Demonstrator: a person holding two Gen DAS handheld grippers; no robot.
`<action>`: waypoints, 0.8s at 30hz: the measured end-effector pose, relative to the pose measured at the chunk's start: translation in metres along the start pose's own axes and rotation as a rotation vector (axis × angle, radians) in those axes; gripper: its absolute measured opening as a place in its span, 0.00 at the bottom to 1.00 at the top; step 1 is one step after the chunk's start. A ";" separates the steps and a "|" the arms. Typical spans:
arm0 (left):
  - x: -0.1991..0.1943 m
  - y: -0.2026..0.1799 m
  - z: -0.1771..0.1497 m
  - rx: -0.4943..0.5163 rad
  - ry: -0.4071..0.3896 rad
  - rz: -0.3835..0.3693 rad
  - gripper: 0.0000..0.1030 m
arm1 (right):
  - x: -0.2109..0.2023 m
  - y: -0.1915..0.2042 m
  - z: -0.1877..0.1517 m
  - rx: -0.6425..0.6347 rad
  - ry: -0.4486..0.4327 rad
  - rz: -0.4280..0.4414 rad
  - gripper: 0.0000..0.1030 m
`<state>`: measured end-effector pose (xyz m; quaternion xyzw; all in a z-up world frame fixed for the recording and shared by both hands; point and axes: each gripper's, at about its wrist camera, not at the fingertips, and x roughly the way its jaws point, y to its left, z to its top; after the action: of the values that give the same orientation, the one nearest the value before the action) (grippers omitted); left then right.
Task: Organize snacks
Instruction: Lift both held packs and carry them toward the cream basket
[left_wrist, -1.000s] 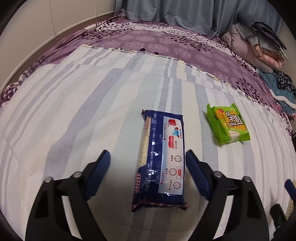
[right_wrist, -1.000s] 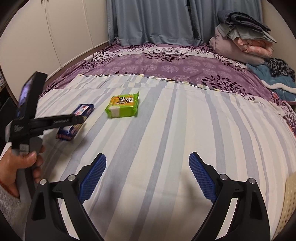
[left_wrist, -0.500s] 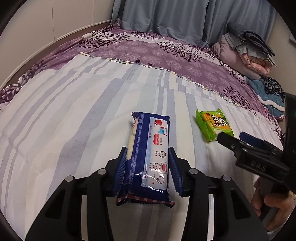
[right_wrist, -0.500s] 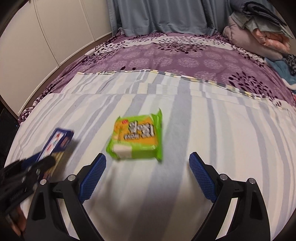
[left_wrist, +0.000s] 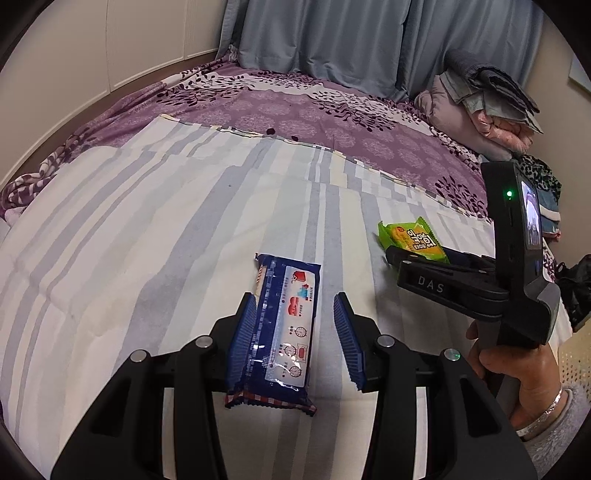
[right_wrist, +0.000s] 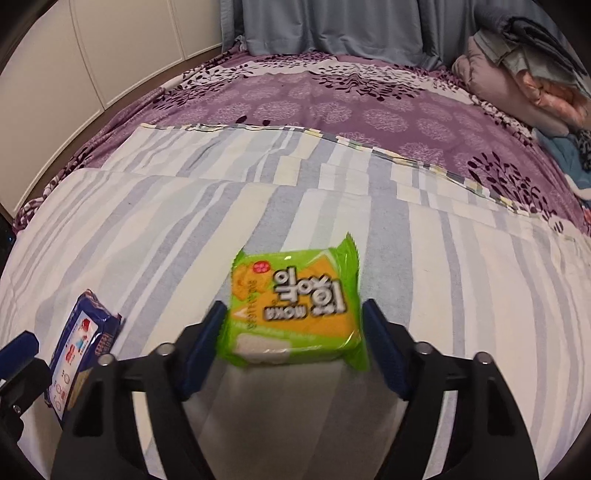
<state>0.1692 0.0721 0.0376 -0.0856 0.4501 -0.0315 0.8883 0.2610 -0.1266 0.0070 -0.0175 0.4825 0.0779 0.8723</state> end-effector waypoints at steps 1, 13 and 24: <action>0.002 -0.001 0.000 0.005 0.005 0.000 0.44 | -0.001 -0.001 0.000 -0.003 -0.002 0.002 0.62; 0.026 0.005 -0.001 0.025 0.074 0.040 0.50 | -0.040 -0.026 -0.030 0.070 -0.035 0.045 0.61; 0.039 -0.001 -0.008 0.081 0.085 0.080 0.43 | -0.075 -0.036 -0.070 0.109 -0.048 0.069 0.61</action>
<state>0.1862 0.0648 0.0021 -0.0299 0.4888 -0.0176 0.8717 0.1684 -0.1780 0.0319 0.0487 0.4651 0.0818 0.8801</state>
